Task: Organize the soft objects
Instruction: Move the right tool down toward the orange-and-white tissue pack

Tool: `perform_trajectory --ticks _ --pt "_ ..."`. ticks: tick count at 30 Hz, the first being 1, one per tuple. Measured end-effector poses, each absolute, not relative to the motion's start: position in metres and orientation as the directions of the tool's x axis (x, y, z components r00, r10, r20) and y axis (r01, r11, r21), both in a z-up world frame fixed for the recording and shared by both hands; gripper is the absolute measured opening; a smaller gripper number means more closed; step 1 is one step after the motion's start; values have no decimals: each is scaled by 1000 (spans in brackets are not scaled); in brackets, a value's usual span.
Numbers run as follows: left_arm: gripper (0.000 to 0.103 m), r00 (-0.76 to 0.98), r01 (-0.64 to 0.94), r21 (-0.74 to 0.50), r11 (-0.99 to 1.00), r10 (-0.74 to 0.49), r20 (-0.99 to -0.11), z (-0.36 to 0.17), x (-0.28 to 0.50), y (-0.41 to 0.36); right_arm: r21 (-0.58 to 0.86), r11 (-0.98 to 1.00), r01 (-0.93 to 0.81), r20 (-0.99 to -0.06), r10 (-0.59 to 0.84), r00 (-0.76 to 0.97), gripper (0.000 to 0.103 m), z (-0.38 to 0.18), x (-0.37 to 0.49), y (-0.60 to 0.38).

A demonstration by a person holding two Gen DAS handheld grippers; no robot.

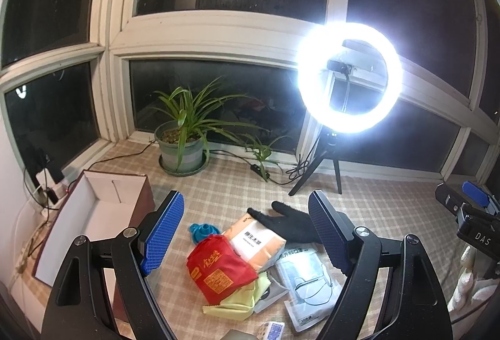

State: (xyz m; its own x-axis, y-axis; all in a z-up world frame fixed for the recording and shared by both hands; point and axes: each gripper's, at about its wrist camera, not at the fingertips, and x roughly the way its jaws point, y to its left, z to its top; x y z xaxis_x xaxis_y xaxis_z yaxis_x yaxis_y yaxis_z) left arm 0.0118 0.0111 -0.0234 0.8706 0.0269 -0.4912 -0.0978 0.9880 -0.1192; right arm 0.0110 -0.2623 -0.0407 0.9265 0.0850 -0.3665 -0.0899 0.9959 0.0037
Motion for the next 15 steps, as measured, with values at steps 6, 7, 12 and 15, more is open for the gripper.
perform_trajectory --ticks 6,7,12,15 --pt "82 840 -134 -120 984 48 -541 -41 14 29 55 984 -168 -416 176 892 102 -52 21 -264" --pt "82 832 -142 -123 982 52 -552 -45 14 33 64 982 -178 -422 188 887 102 -54 23 -264" --pt "82 797 -168 -142 975 50 -602 -66 14 47 137 954 -266 -475 299 828 102 -69 37 -263" --pt "82 771 -176 -159 971 36 -636 -79 15 52 184 940 -286 -522 340 782 102 -83 48 -264"
